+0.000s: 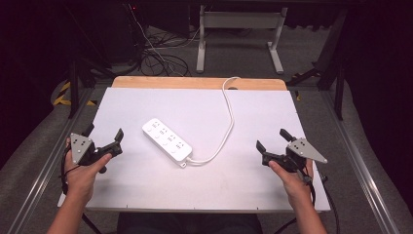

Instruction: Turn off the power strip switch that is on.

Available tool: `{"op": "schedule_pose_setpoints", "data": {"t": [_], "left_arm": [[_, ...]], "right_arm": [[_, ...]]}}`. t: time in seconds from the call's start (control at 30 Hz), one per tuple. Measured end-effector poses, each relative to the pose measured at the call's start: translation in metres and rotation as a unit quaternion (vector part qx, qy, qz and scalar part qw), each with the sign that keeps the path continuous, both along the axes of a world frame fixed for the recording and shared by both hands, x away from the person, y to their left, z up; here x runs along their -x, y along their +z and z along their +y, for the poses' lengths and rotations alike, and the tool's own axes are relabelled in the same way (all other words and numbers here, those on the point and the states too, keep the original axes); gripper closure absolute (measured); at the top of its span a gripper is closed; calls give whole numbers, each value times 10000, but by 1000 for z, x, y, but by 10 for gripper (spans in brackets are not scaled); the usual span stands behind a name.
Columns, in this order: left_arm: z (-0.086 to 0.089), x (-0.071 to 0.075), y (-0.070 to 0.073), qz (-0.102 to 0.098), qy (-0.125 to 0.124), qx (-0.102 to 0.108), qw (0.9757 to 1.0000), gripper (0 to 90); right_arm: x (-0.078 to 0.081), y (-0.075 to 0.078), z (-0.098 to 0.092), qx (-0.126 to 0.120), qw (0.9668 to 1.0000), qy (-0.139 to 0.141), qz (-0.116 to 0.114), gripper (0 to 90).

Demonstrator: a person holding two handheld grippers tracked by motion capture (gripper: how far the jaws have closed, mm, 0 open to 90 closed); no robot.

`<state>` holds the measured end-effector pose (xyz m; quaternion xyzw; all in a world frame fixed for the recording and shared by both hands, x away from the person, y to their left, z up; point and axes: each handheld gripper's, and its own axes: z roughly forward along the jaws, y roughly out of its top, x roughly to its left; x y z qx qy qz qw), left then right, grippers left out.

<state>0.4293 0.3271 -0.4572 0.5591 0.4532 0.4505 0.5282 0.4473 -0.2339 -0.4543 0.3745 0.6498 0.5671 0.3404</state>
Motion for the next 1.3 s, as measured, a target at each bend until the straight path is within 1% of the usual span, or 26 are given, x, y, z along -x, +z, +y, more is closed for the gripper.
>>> {"op": "schedule_pose_setpoints", "data": {"t": [0.17, 0.4, 0.5, 0.6, 0.63, 0.67, 0.73, 0.8, 0.83, 0.9, 0.97, 1.0, 1.13, 1.17, 1.2, 1.27, 1.3], "left_arm": [[-1, 1, 1, -16, -2, 33, 10000, 12], [0, 1, 1, -16, 16, 28, 10000, 12], [0, 0, 1, -19, 21, 25, 10000, 12], [0, 0, 1, -18, 32, 28, 10000, 12], [0, 0, 1, -18, 32, 28, 10000, 12], [0, -1, 1, -21, 26, 21, 10000, 13], [0, -1, 0, -19, 24, 16, 10000, 12], [0, -1, 0, -17, 19, 19, 10000, 13], [0, -1, 0, -15, 20, 18, 10000, 13], [0, 0, 1, -25, 21, 24, 10000, 12], [0, 0, 1, -21, 22, 25, 10000, 13], [0, 0, 1, -21, 22, 25, 10000, 13], [0, -1, 0, -21, 20, 27, 10000, 13], [0, -1, 0, -18, 14, 15, 10000, 12], [0, -1, 1, -15, 8, 11, 10000, 13], [0, -1, 0, -12, 10, 12, 10000, 12], [0, -1, 0, -13, 14, 16, 10000, 12]], "right_arm": [[2, 1, -2, -14, 10000, -19, -42, 52], [1, 1, -1, -16, 10000, -16, -9, 78], [1, 1, -1, -27, 10000, 14, 15, 124], [1, 2, -2, -85, 9999, -48, 33, 210], [1, 2, -2, -85, 9999, -48, 33, 210], [1, 3, -4, -115, 9999, -67, 38, 324], [1, 4, -5, -94, 9999, -46, 47, 426], [2, 6, -8, -167, 9998, 26, 106, 626], [3, 6, -8, -192, 9997, 82, 103, 672], [4, 8, -9, -188, 9997, 102, 78, 790], [4, 9, -11, -223, 9996, 154, 45, 876], [5, 10, -11, -203, 9997, 154, 34, 900], [6, 13, -12, -180, 9997, 136, 102, 900], [6, 14, -12, -211, 9996, 155, 133, 900], [6, 14, -12, -256, 9994, 222, 115, 900], [5, 16, -11, -240, 9994, 241, 88, 900], [5, 17, -11, -282, 9992, 261, 114, 900]]}}
